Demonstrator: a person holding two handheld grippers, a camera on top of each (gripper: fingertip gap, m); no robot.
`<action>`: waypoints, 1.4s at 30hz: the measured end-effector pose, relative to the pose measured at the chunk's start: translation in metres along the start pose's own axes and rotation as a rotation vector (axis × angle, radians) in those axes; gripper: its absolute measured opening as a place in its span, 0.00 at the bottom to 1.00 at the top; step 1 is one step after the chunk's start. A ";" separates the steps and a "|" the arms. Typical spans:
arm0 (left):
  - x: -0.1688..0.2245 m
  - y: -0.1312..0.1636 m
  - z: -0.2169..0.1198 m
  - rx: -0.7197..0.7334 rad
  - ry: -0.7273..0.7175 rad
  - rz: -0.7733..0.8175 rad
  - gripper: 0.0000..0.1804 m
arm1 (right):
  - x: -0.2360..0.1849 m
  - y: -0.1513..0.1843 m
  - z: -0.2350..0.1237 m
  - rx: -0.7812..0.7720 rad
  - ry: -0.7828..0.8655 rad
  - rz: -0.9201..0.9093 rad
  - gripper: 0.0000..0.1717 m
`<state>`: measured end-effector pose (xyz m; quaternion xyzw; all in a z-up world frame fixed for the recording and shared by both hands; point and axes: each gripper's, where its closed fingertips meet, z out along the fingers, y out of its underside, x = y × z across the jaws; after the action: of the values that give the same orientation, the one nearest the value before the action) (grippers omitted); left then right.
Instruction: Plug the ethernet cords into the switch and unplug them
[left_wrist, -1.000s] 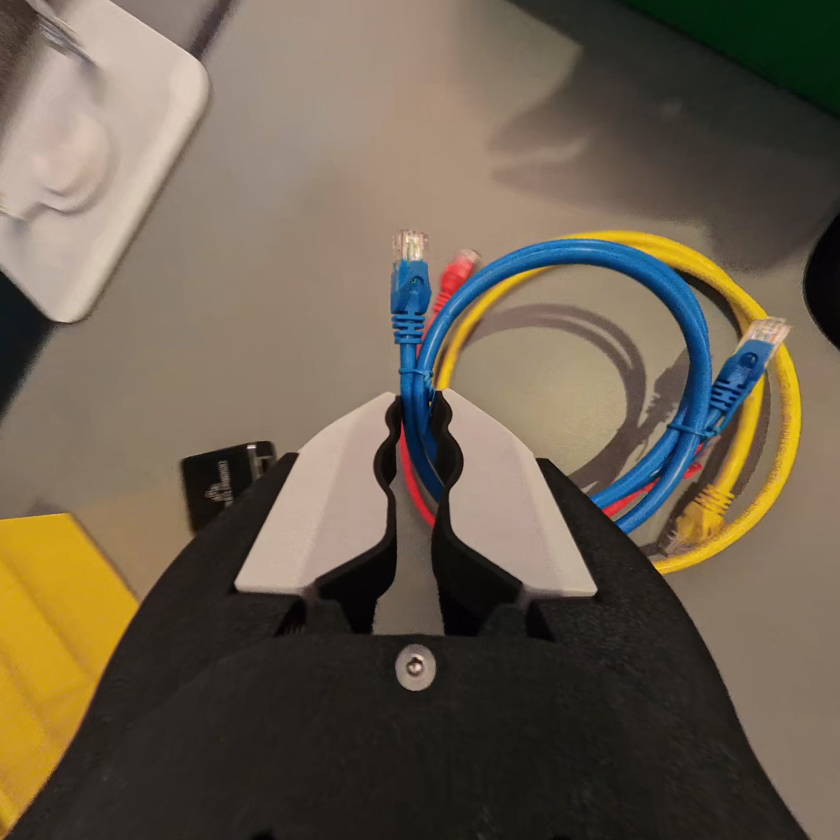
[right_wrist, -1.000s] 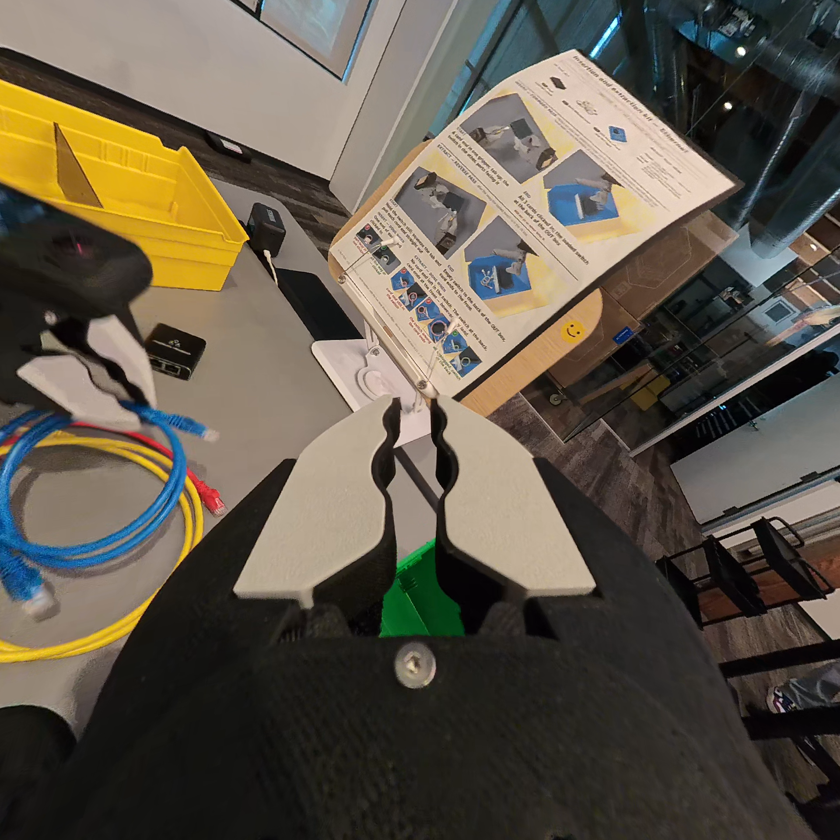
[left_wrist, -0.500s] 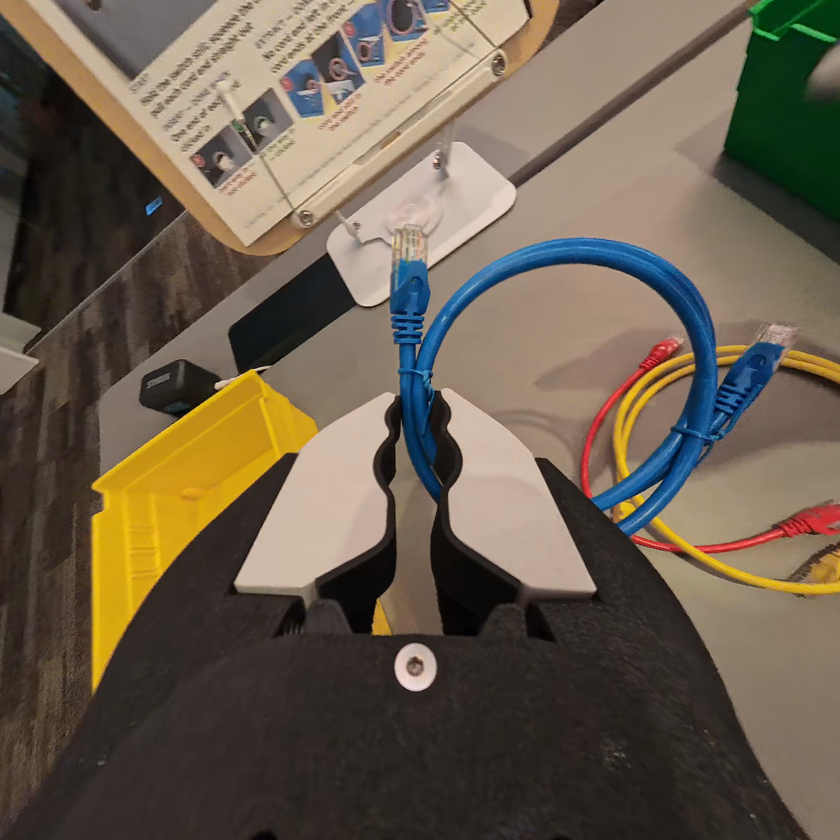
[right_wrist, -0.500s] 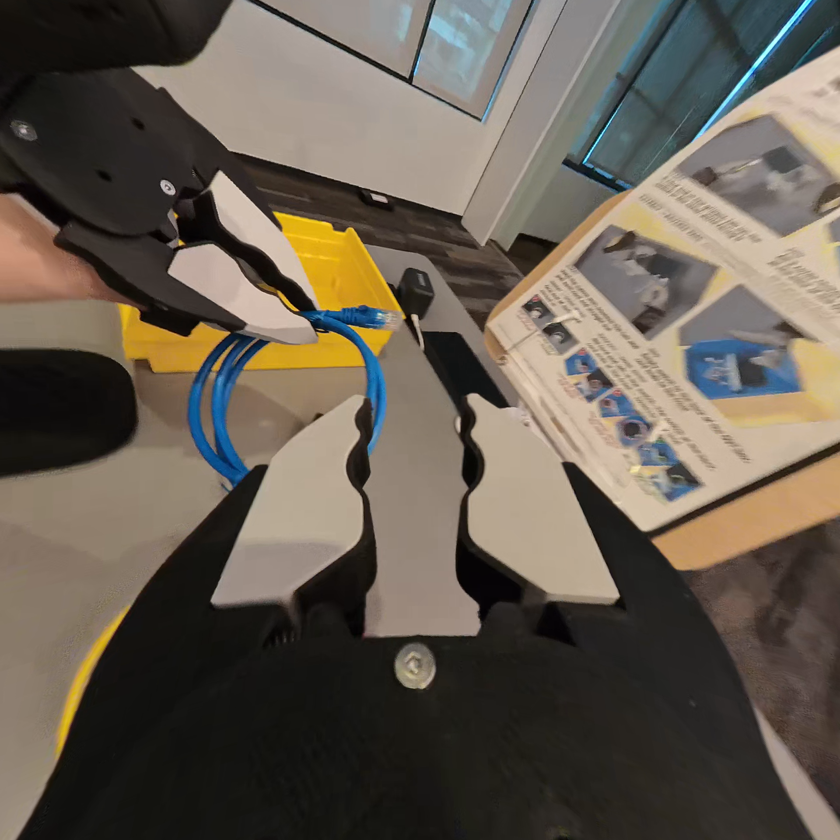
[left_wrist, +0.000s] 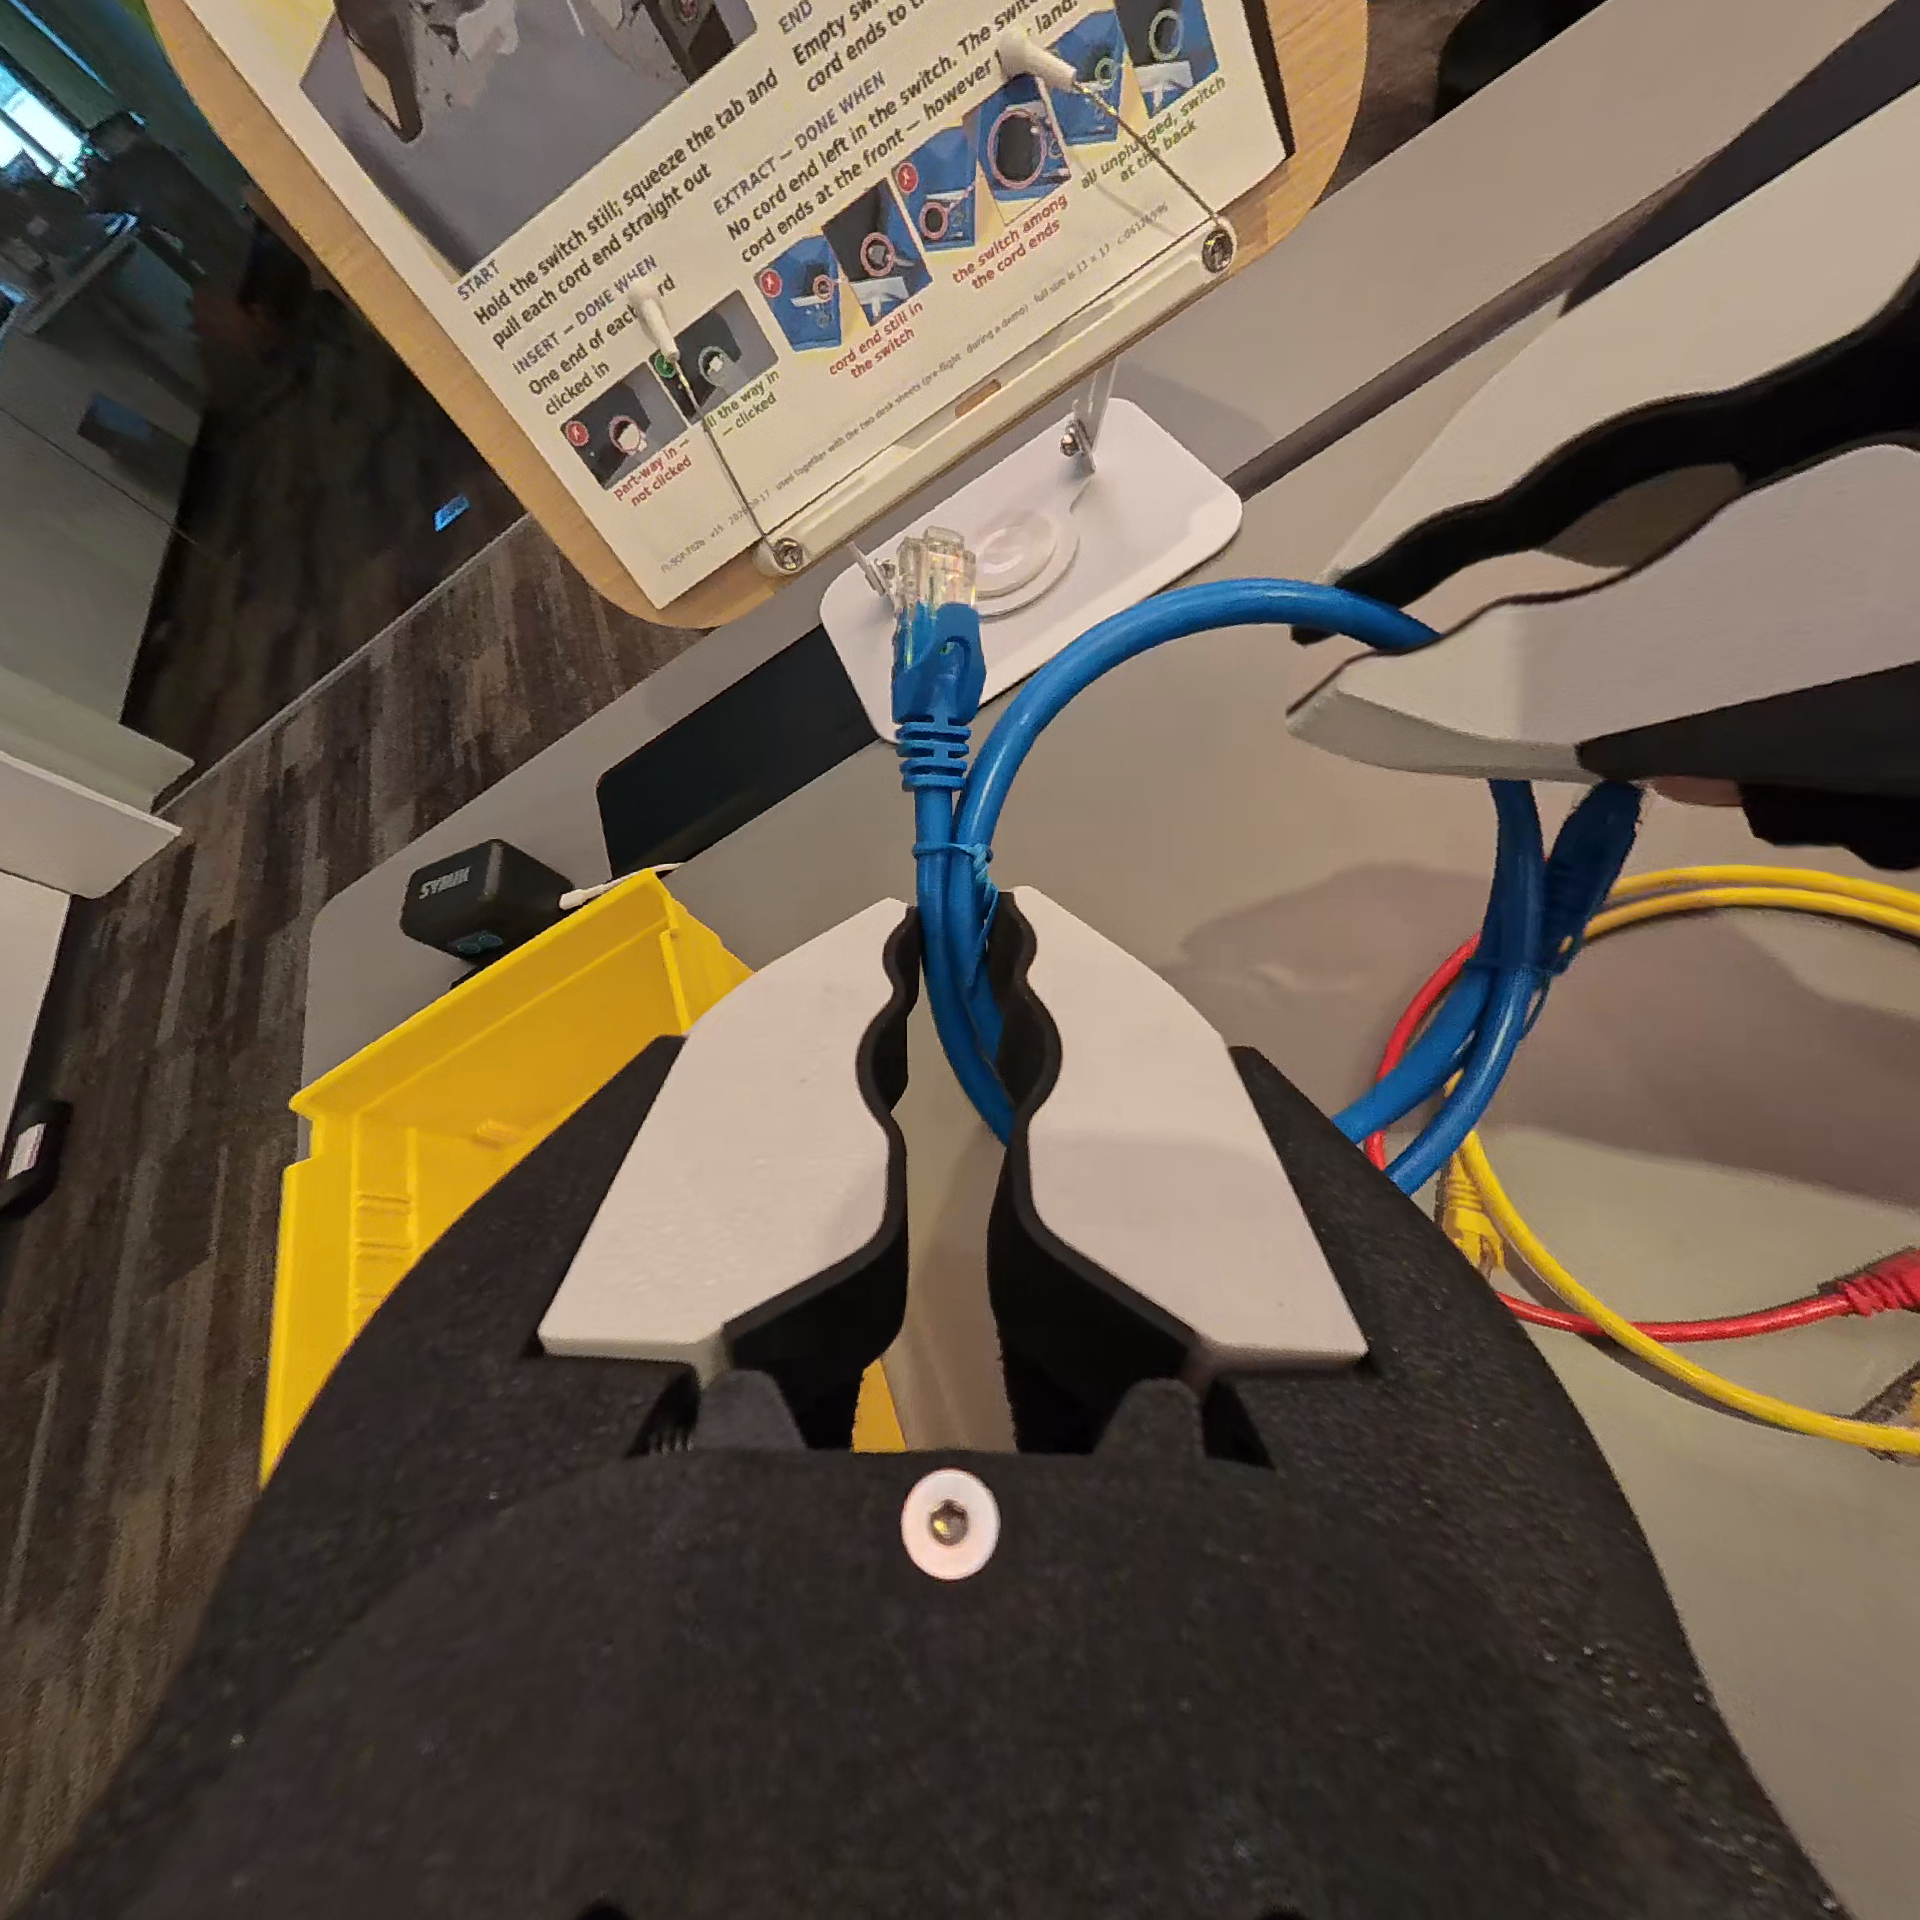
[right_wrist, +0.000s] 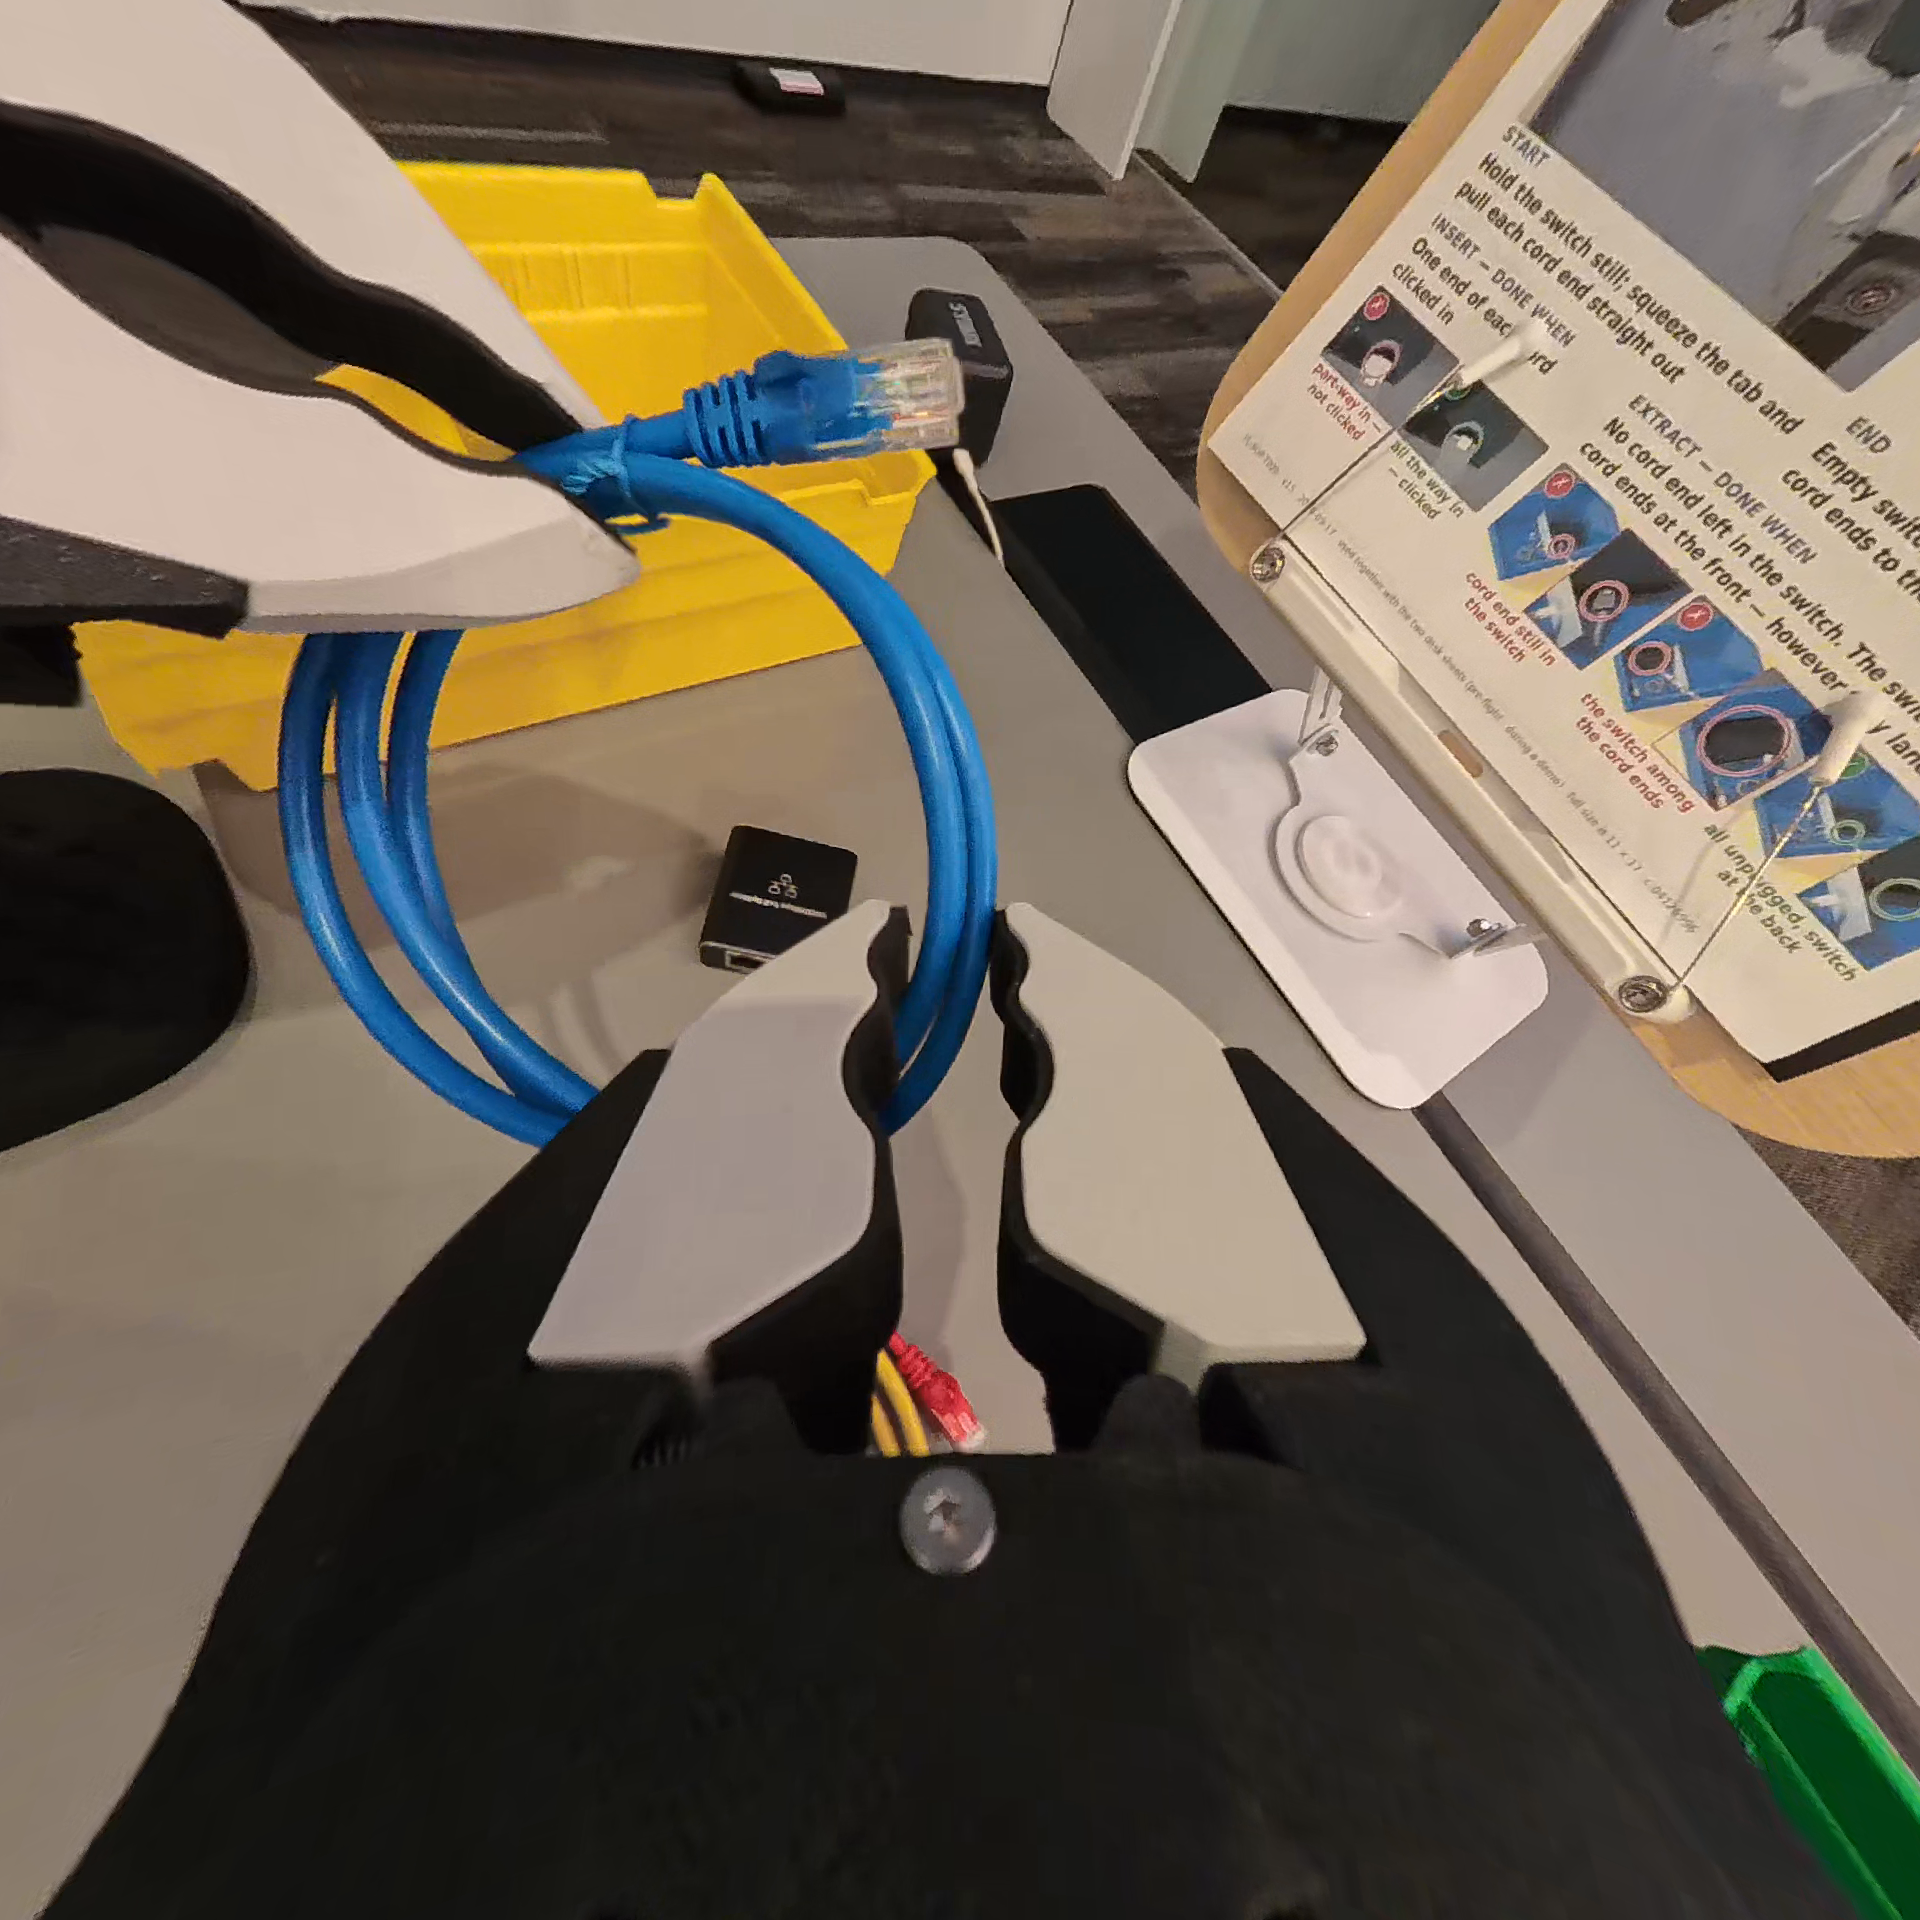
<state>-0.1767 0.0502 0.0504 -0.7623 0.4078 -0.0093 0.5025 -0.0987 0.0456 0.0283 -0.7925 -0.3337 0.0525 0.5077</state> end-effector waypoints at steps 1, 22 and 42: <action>0.003 0.000 0.000 0.005 0.016 -0.002 0.07 | 0.003 0.002 0.000 -0.009 0.010 -0.014 0.08; 0.113 -0.025 -0.063 0.255 1.266 -0.250 0.23 | 0.010 -0.025 -0.086 0.327 0.075 -0.662 0.06; 0.103 -0.055 -0.021 0.200 1.154 -0.269 0.07 | 0.060 -0.034 -0.104 0.233 0.442 -0.664 0.20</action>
<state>-0.0831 -0.0220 0.0627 -0.6280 0.5120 -0.5235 0.2635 -0.0247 0.0094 0.1215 -0.5711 -0.4460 -0.2482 0.6429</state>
